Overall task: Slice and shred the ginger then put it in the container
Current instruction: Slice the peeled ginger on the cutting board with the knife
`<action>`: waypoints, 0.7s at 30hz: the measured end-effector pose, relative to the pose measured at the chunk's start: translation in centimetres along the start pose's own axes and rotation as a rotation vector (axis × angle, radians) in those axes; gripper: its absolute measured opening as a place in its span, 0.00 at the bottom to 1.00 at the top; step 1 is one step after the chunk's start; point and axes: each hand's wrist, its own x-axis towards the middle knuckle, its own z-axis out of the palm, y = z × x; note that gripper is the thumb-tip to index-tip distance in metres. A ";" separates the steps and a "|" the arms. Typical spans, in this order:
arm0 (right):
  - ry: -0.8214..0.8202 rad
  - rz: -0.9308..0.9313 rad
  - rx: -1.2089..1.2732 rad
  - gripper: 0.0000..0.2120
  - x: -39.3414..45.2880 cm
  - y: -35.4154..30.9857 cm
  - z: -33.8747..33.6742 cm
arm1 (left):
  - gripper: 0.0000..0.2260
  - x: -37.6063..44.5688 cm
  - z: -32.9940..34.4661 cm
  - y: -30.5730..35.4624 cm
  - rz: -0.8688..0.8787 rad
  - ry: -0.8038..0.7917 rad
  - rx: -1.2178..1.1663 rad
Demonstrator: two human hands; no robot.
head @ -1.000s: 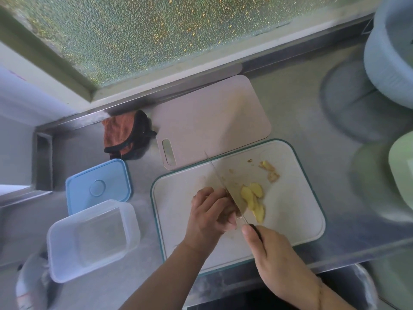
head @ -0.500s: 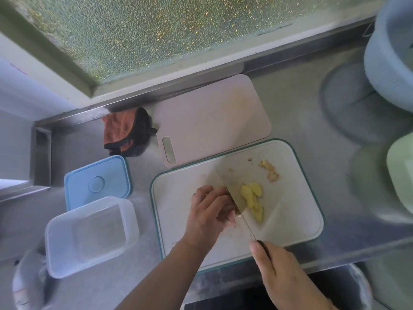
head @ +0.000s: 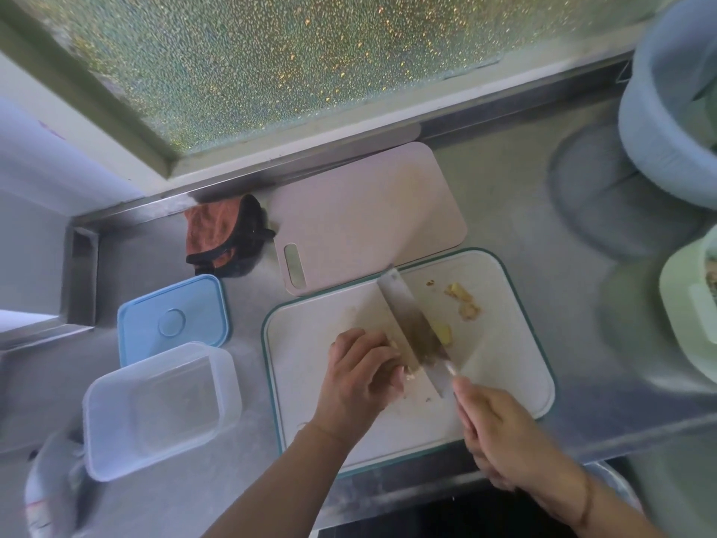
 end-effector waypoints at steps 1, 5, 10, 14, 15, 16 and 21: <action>-0.044 0.053 0.074 0.23 -0.1 -0.6 -0.3 | 0.09 -0.1 0.0 0.1 -0.017 0.001 0.008; -0.029 -0.045 -0.027 0.27 -1.1 -1.3 0.4 | 0.09 0.0 -0.2 0.4 -0.020 0.010 0.010; 0.100 -0.258 -0.336 0.26 -2.6 -0.8 1.7 | 0.12 0.5 -0.3 0.5 0.000 0.025 -0.018; 0.113 -0.312 -0.372 0.28 -2.9 -0.7 2.1 | 0.11 0.0 0.1 0.0 -0.003 0.018 -0.004; 0.113 -0.309 -0.373 0.27 -2.9 -0.7 2.1 | 0.10 0.0 0.2 0.0 -0.006 0.017 0.003; 0.109 -0.299 -0.372 0.27 -3.0 -0.7 2.1 | 0.10 -0.1 0.2 0.0 -0.007 0.016 0.007; 0.130 -0.266 -0.374 0.28 -3.3 -0.7 2.3 | 0.09 0.2 0.1 0.1 0.011 0.021 0.008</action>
